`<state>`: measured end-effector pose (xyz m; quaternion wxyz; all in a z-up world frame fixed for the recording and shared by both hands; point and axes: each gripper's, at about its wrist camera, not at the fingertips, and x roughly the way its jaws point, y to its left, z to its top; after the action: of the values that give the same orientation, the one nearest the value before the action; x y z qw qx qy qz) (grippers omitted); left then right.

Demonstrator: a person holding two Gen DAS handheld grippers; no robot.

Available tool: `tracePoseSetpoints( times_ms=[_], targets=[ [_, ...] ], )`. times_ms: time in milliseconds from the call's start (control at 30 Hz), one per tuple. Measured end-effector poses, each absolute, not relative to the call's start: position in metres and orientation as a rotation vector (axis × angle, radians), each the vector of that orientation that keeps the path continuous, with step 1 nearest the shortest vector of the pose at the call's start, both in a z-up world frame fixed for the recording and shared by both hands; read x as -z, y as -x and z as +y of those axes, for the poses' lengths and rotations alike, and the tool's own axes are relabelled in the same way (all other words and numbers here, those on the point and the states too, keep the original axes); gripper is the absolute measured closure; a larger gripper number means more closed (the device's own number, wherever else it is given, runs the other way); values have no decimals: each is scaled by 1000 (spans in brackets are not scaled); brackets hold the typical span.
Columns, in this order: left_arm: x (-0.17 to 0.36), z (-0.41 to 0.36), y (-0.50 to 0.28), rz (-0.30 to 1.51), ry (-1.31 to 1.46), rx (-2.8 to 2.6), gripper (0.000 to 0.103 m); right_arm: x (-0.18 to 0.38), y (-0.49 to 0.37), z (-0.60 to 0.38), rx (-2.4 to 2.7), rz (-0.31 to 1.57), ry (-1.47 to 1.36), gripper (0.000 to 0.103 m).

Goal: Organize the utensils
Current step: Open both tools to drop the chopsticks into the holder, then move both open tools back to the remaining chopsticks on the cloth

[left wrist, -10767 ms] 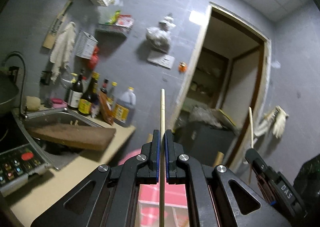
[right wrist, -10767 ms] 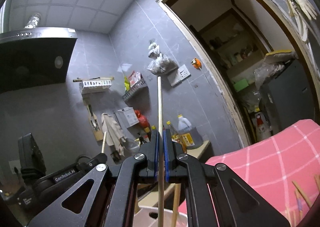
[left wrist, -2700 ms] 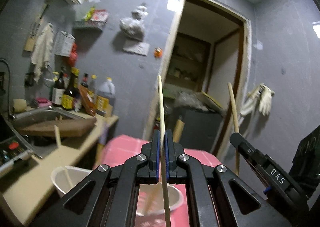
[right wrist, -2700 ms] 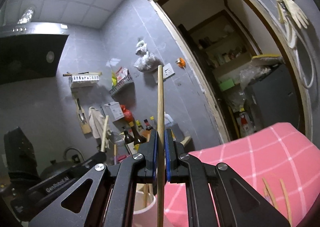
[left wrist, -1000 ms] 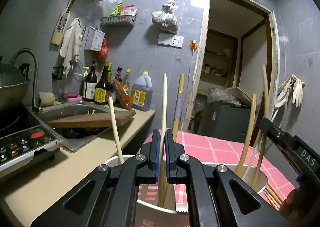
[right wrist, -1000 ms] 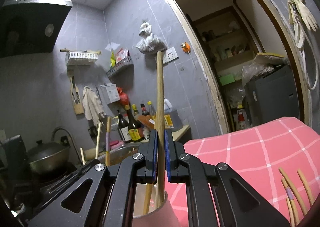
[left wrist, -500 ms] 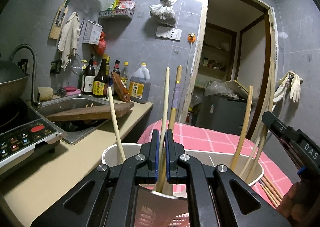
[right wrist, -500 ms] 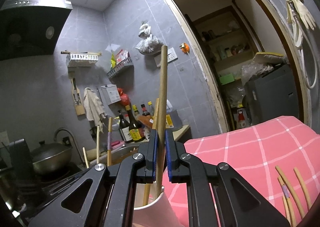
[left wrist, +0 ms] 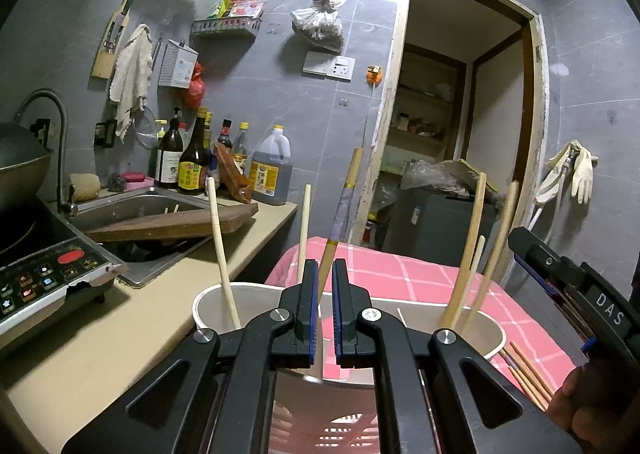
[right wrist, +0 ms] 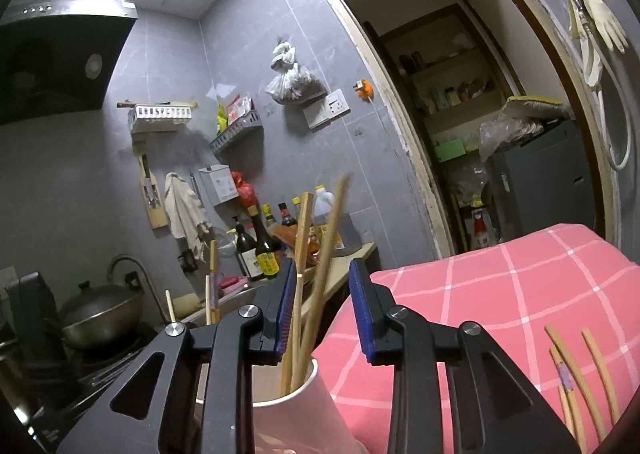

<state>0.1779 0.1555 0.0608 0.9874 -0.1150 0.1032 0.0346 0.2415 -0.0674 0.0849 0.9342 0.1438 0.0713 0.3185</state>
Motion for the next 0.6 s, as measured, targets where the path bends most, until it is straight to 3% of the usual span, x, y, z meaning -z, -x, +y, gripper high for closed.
tracePoseSetpoints(
  times_ms=[67, 133, 300, 400, 500, 600],
  targets=[
    [-62, 155, -177, 208, 231, -66, 95, -86, -239, -70, -648, 145, -291, 76],
    [-63, 154, -176, 208, 233, -58, 86, -87, -236, -74, -639, 144, -285, 74],
    [-69, 147, -170, 202, 231, -42, 78, -89, -228, -88, -613, 144, -282, 57],
    [-74, 141, -164, 195, 237, -23, 58, -92, -222, -99, -593, 143, -269, 46],
    [-79, 133, -158, 187, 244, 4, 53, -98, -214, -111, -571, 132, -244, 39],
    [-84, 121, -154, 182, 239, 27, 41, -104, -200, -127, -540, 107, -197, 28]
  ],
)
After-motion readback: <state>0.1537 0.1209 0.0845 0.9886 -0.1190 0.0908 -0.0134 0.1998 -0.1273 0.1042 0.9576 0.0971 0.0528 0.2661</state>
